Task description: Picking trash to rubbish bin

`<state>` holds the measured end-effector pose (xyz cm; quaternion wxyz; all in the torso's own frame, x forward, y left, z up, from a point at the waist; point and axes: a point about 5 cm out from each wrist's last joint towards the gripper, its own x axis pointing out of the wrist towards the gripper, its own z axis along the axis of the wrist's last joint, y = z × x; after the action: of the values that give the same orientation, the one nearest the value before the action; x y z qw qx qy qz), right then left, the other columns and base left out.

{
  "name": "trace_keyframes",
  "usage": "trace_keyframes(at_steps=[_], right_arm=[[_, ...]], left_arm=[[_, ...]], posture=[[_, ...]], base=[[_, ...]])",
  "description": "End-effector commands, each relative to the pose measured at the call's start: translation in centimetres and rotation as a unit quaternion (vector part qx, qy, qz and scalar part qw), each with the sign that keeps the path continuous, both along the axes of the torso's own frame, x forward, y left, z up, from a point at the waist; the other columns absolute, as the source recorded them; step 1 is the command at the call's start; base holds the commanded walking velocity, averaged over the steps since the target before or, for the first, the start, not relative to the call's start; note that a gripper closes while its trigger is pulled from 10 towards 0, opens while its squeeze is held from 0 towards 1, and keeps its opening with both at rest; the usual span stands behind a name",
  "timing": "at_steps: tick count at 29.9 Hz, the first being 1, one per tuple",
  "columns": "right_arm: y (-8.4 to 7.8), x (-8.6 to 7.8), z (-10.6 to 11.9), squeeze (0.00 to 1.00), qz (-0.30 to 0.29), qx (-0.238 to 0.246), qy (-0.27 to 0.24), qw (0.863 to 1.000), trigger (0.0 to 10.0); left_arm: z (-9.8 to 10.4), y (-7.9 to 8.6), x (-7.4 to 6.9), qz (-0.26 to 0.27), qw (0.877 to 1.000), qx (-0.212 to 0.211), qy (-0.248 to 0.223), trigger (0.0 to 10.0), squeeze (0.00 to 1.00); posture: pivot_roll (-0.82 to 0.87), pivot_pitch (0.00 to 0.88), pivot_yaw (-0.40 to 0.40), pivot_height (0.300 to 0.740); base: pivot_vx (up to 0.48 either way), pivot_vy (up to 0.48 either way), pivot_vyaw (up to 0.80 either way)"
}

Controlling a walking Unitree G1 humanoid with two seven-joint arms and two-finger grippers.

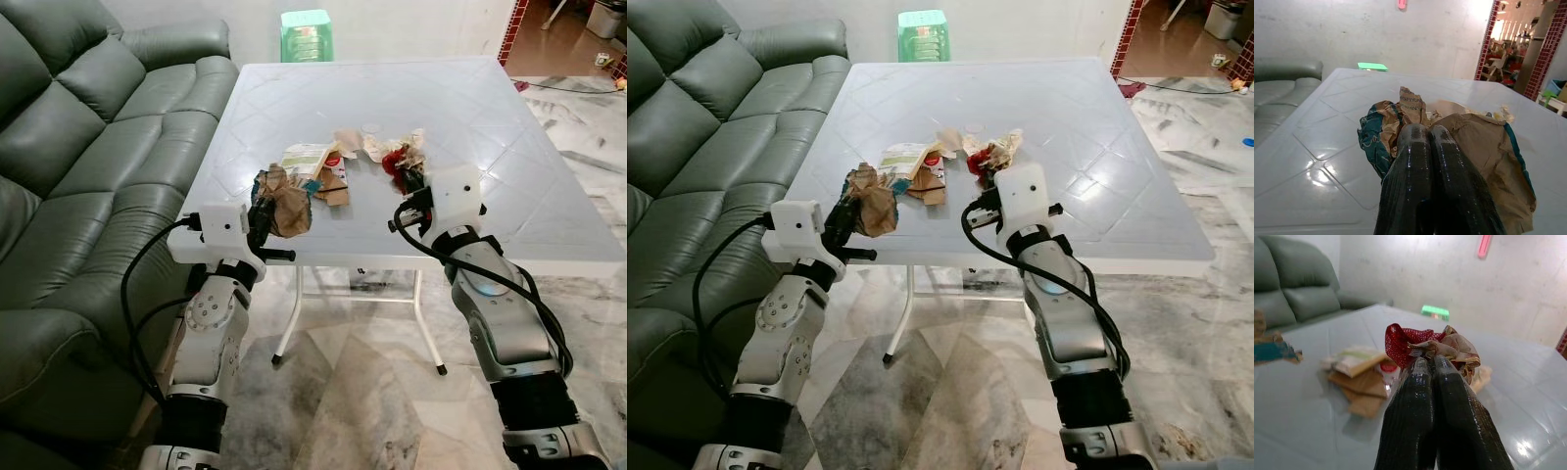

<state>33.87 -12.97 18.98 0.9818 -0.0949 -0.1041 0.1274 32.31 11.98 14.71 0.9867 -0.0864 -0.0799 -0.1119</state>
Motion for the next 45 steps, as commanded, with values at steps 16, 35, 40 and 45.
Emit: trace_keyframes(at_steps=[16,35,40,45], right_arm=[[2.7,1.6,-1.6,0.00,0.031,0.037,0.015,0.999,10.0],[0.5,-0.5,-3.7,0.00,0.007,0.034,0.040,0.999,10.0],[0.2,-0.1,-2.8,0.00,0.000,0.034,0.026,0.999,10.0],[0.1,0.5,-2.1,0.00,-0.007,0.038,0.010,0.999,10.0]], left_arm=[[0.2,0.1,0.7,0.008,1.000,-0.001,-0.001,2.9,0.00],[-1.1,1.3,-1.9,0.020,0.999,0.012,0.029,2.6,0.00],[-0.3,1.2,-1.3,0.017,1.000,0.014,0.018,2.5,0.00],[0.0,1.4,-0.5,0.021,1.000,0.015,0.010,2.5,0.00]], posture=[[-0.03,0.063,0.063,0.740],[-0.01,0.175,0.064,0.740],[-0.01,0.144,0.072,0.740],[-0.02,0.073,0.082,0.740]], base=[[0.000,0.000,0.00],[0.000,0.000,0.00],[0.000,0.000,0.00],[0.000,0.000,0.00]])
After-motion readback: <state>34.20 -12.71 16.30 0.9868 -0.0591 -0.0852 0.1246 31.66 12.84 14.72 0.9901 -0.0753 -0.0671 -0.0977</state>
